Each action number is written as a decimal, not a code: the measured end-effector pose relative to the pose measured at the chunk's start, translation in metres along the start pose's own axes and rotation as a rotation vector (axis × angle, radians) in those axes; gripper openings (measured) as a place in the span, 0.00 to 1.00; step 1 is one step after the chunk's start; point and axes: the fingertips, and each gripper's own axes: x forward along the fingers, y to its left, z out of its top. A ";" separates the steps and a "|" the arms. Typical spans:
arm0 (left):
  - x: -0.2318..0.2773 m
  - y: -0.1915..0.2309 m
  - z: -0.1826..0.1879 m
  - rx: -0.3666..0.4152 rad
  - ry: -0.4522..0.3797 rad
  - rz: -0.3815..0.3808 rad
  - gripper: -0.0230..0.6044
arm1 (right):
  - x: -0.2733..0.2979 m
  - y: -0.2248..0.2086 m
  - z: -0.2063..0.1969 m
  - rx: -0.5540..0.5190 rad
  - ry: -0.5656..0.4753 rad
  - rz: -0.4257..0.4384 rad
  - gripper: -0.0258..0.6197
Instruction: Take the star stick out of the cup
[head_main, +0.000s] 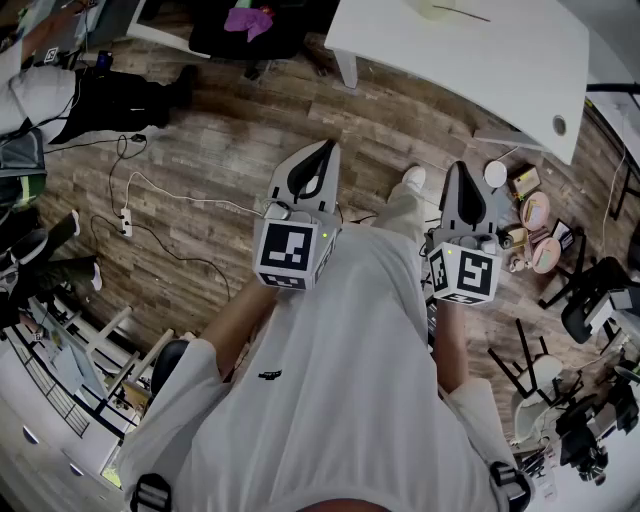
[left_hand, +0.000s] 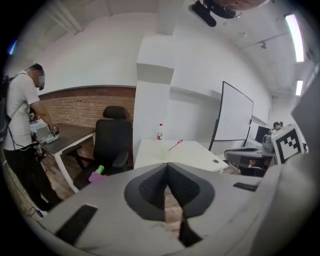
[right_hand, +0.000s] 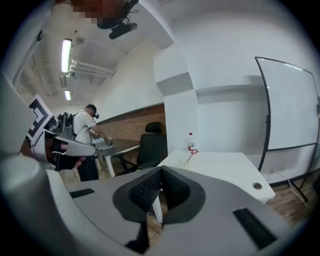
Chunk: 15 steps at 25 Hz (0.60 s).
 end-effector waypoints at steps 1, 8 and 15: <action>-0.014 0.016 -0.004 0.020 0.003 -0.007 0.03 | -0.003 0.019 -0.003 0.019 -0.001 -0.019 0.05; -0.090 0.098 -0.026 0.058 0.016 -0.025 0.03 | -0.038 0.137 -0.011 0.031 0.004 -0.055 0.05; -0.085 0.065 -0.022 0.057 -0.003 -0.132 0.03 | -0.053 0.141 -0.008 0.076 0.000 -0.103 0.04</action>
